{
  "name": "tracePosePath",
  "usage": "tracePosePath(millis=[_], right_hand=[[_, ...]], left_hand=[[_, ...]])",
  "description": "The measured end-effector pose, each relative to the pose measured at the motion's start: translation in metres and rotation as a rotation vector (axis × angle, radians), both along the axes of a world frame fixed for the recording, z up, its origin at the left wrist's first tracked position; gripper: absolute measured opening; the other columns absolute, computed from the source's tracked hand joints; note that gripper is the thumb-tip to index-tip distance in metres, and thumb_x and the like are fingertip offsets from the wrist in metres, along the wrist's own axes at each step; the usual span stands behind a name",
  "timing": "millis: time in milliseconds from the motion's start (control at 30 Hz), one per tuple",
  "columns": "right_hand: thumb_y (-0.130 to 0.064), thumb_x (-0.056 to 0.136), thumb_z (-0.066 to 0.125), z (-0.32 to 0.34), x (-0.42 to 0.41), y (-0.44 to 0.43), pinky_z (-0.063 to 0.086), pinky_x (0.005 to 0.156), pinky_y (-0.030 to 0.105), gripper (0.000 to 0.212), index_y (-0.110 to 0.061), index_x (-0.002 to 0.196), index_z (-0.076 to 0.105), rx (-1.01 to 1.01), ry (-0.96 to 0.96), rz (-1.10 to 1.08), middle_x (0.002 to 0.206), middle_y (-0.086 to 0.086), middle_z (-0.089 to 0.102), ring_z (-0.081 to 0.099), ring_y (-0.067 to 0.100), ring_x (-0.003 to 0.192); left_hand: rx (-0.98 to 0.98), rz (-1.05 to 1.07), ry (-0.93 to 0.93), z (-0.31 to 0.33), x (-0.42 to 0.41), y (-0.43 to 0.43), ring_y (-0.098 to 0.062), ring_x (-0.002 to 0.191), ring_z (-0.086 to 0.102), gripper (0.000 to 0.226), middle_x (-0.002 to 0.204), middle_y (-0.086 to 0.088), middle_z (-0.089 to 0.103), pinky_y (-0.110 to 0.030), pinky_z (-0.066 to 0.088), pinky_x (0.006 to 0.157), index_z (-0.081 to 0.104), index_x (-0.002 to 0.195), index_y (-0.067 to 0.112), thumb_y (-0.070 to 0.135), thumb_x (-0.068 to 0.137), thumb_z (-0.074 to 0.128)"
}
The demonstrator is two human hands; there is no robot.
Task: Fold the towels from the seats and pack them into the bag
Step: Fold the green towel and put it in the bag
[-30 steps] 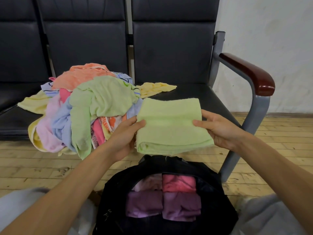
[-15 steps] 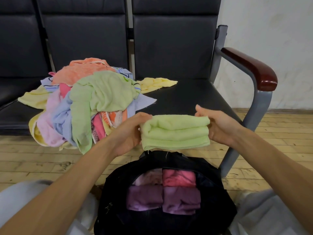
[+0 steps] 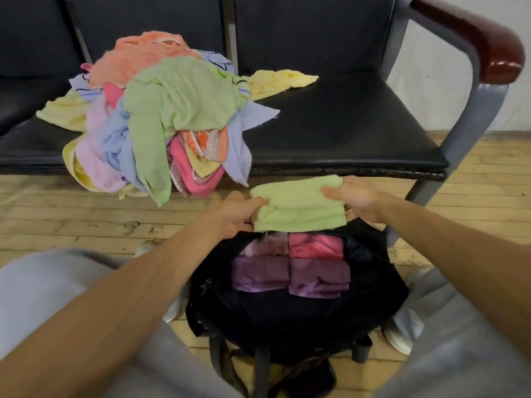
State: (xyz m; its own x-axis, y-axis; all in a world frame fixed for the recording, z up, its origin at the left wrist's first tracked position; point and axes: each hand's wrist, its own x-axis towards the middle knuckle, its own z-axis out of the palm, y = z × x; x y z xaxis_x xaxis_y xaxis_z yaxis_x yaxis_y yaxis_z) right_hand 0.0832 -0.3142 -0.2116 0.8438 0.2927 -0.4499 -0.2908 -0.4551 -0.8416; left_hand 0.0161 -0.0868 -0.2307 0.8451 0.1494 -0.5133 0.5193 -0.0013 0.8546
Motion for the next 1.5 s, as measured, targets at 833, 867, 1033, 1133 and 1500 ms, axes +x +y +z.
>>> tracePosePath(millis=[833, 867, 1033, 1133, 1500], right_hand=[[-0.017, 0.084, 0.076, -0.311, -0.093, 0.068, 0.049, 0.100, 0.045, 0.048, -0.003, 0.127, 0.060, -0.275, 0.362, -0.127, 0.126, 0.017, 0.063, 0.060, 0.034, 0.115], [-0.019, 0.085, 0.075, -0.312, -0.093, 0.069, 0.047, 0.102, 0.043, 0.048, -0.002, 0.128, 0.060, -0.312, 0.335, -0.103, 0.127, 0.018, 0.063, 0.059, 0.034, 0.117], [-0.034, 0.093, 0.065, -0.305, -0.089, 0.066, 0.042, 0.104, 0.035, 0.058, 0.002, 0.136, 0.051, -0.494, 0.315, 0.114, 0.139, 0.019, 0.054, 0.051, 0.033, 0.127], [-0.028, 0.096, 0.058, -0.280, -0.080, 0.061, 0.044, 0.085, 0.027, 0.042, 0.004, 0.124, 0.060, -0.587, 0.259, 0.176, 0.129, 0.020, 0.061, 0.058, 0.031, 0.118], [-0.006, 0.094, 0.054, -0.103, -0.030, 0.073, 0.056, 0.070, 0.031, 0.020, -0.012, 0.080, 0.067, -0.204, 0.106, 0.120, 0.085, 0.012, 0.069, 0.069, 0.030, 0.081]], left_hand=[[0.912, -0.542, 0.400, -0.260, -0.068, 0.047, -0.038, 0.115, 0.051, 0.034, 0.124, -0.020, 0.054, -0.043, 0.044, 0.090, 0.051, 0.123, 0.003, 0.023, 0.097, 0.053], [0.933, -0.530, 0.405, -0.260, -0.068, 0.046, -0.038, 0.114, 0.052, 0.034, 0.123, -0.021, 0.053, -0.042, 0.044, 0.090, 0.052, 0.122, 0.002, 0.025, 0.097, 0.054], [0.960, -0.510, 0.443, -0.251, -0.066, 0.038, -0.037, 0.115, 0.053, 0.038, 0.126, -0.021, 0.050, -0.040, 0.045, 0.091, 0.049, 0.126, 0.001, 0.024, 0.097, 0.054], [0.914, -0.478, 0.430, -0.235, -0.057, 0.035, -0.036, 0.111, 0.057, 0.032, 0.123, -0.020, 0.054, -0.039, 0.048, 0.088, 0.052, 0.121, 0.000, 0.019, 0.095, 0.052], [0.599, -0.520, 0.004, -0.085, -0.011, 0.024, -0.021, 0.081, 0.059, 0.013, 0.086, -0.010, 0.064, -0.029, 0.047, 0.074, 0.069, 0.092, 0.003, 0.009, 0.090, 0.058]])
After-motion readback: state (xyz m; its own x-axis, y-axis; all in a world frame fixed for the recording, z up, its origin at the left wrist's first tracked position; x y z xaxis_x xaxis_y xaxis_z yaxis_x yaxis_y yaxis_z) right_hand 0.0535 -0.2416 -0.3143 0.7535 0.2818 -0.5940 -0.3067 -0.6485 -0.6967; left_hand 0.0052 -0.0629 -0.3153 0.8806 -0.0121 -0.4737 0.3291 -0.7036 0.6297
